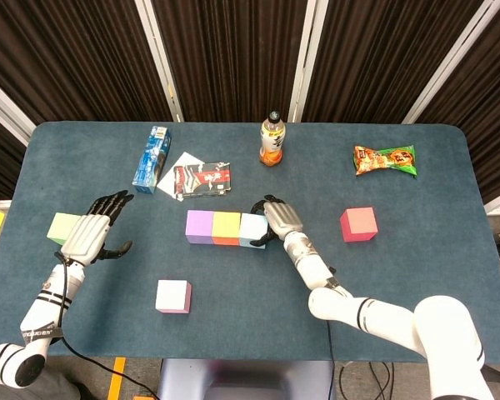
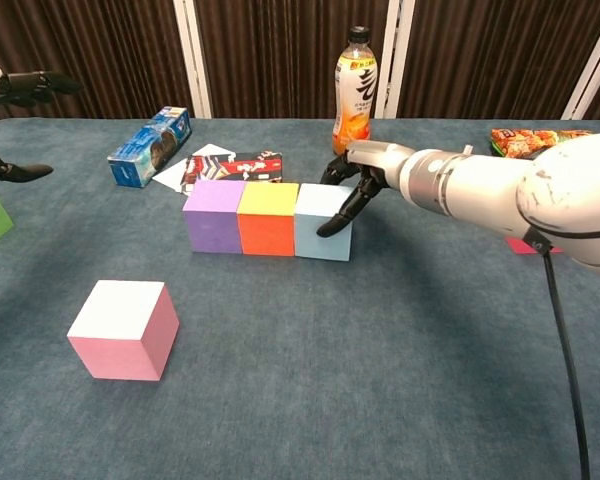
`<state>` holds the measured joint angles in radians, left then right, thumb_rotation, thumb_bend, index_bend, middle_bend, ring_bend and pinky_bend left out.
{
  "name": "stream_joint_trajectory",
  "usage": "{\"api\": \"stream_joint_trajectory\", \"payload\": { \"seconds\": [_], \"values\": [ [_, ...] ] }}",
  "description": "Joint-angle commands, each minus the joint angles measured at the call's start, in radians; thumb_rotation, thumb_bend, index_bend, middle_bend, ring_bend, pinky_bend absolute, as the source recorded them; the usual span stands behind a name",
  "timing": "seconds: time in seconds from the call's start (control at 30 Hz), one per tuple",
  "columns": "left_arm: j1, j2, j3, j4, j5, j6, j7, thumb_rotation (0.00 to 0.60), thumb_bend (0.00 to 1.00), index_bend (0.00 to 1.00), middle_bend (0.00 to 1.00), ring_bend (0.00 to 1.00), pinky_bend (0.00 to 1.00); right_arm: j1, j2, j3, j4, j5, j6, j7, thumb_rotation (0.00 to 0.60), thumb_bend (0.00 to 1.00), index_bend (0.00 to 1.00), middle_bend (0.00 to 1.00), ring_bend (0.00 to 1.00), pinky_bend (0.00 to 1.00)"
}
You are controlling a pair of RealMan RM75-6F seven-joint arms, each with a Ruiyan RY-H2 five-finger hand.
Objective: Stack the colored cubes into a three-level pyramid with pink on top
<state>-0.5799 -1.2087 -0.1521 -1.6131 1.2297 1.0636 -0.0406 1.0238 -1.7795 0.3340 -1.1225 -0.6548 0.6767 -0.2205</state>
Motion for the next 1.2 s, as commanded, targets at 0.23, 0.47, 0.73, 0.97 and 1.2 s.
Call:
{"api": "stream_joint_trajectory", "payload": {
  "seconds": [0.23, 0.47, 0.73, 0.97, 1.2],
  "values": [
    [0.006, 0.000, -0.002, 0.005, 0.010, -0.005, -0.012, 0.600, 0.35, 0.00, 0.00, 0.00, 0.06, 0.005, 0.008, -0.003, -0.004, 0.009, 0.002, -0.005, 0.600, 0.27, 0.57, 0.35, 0.16, 0.22],
    [0.008, 0.001, -0.005, -0.002, 0.013, -0.007, -0.006, 0.600, 0.35, 0.00, 0.00, 0.00, 0.06, 0.017, 0.010, -0.004, -0.003, 0.014, -0.006, -0.009, 0.600, 0.27, 0.57, 0.35, 0.16, 0.22],
    [0.010, 0.001, -0.006, -0.007, 0.010, -0.015, -0.003, 0.600, 0.35, 0.00, 0.00, 0.00, 0.06, 0.028, 0.008, -0.012, 0.007, 0.022, -0.016, -0.014, 0.600, 0.27, 0.57, 0.34, 0.16, 0.20],
    [0.009, 0.001, -0.008, -0.009, 0.011, -0.020, -0.001, 0.600, 0.35, 0.00, 0.00, 0.00, 0.06, 0.032, 0.010, -0.015, 0.008, 0.021, -0.019, -0.010, 0.600, 0.27, 0.56, 0.34, 0.16, 0.20],
    [0.010, 0.002, -0.009, -0.010, 0.009, -0.023, -0.002, 0.600, 0.35, 0.00, 0.00, 0.00, 0.06, 0.035, 0.012, -0.019, 0.007, 0.022, -0.022, -0.013, 0.600, 0.27, 0.50, 0.33, 0.14, 0.17]
  ]
}}
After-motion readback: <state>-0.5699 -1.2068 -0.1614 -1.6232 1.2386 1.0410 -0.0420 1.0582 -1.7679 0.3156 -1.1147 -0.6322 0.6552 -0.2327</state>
